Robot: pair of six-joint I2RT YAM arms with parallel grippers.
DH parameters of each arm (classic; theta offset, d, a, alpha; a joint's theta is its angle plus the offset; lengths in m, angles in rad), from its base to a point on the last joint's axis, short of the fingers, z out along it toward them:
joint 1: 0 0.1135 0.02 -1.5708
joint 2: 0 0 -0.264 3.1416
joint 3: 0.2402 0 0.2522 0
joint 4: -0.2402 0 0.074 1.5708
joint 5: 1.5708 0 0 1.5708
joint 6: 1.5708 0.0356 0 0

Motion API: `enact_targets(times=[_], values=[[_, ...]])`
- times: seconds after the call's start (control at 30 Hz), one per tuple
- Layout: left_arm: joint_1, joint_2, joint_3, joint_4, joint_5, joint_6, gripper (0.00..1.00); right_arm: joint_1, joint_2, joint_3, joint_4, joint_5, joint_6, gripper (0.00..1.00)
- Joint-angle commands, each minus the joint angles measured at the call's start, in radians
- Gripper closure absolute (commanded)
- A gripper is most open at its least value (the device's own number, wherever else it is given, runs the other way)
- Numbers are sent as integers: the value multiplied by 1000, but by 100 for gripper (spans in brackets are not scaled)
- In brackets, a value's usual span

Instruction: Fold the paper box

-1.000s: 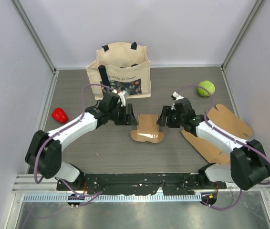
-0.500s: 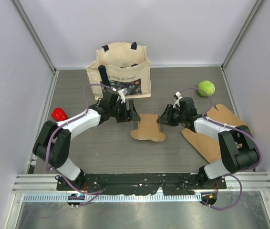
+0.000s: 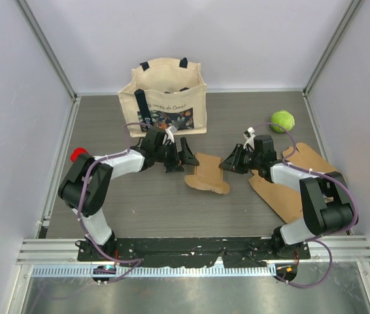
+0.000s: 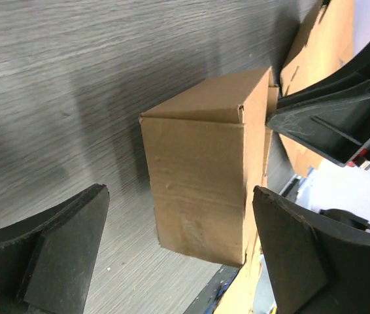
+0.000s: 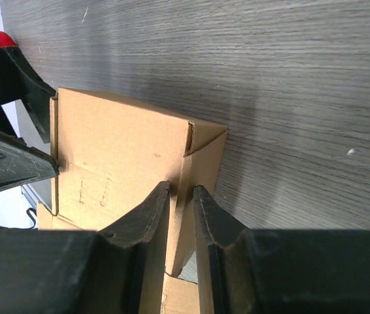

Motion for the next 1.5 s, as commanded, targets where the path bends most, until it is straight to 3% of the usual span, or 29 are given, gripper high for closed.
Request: enact_targets(times=[0.0, 0.23, 0.43, 0.47, 0.6, 0.73, 0.83, 0.93, 1.13, 1.23, 1.33, 1.47], values=[[1, 33, -69, 290, 104, -190, 6, -7, 25, -19, 7, 16, -7, 75], [-25, 99, -158, 592, 149, -432, 12, -6, 37, -15, 34, 18, 9, 74], [-42, 143, -201, 772, 150, -583, 25, -4, 31, -14, 44, 28, 24, 71], [-44, 148, -207, 822, 150, -604, 30, -4, 29, -16, 47, 28, 25, 70], [-44, 140, -248, 921, 143, -707, 44, 6, -32, 4, -21, 91, -20, 55], [-42, 104, -284, 946, 141, -775, 52, 35, -165, 83, -268, 247, -143, 38], [-39, 76, -331, 991, 135, -902, 55, 138, -280, 168, -412, 421, -295, 25], [-22, 42, -385, 1031, 142, -1005, 55, 317, -412, 191, -430, 531, -434, 16], [-6, -76, -462, 931, 175, -1102, 56, 653, -537, 199, -407, 580, -739, 15], [17, -171, -480, 757, 195, -1080, 56, 787, -529, 222, -436, 676, -893, 14], [40, -281, -474, 539, 218, -1005, 55, 839, -479, 262, -474, 651, -990, 14], [60, -358, -469, 390, 227, -960, 55, 914, -417, 274, -457, 729, -1065, 14]])
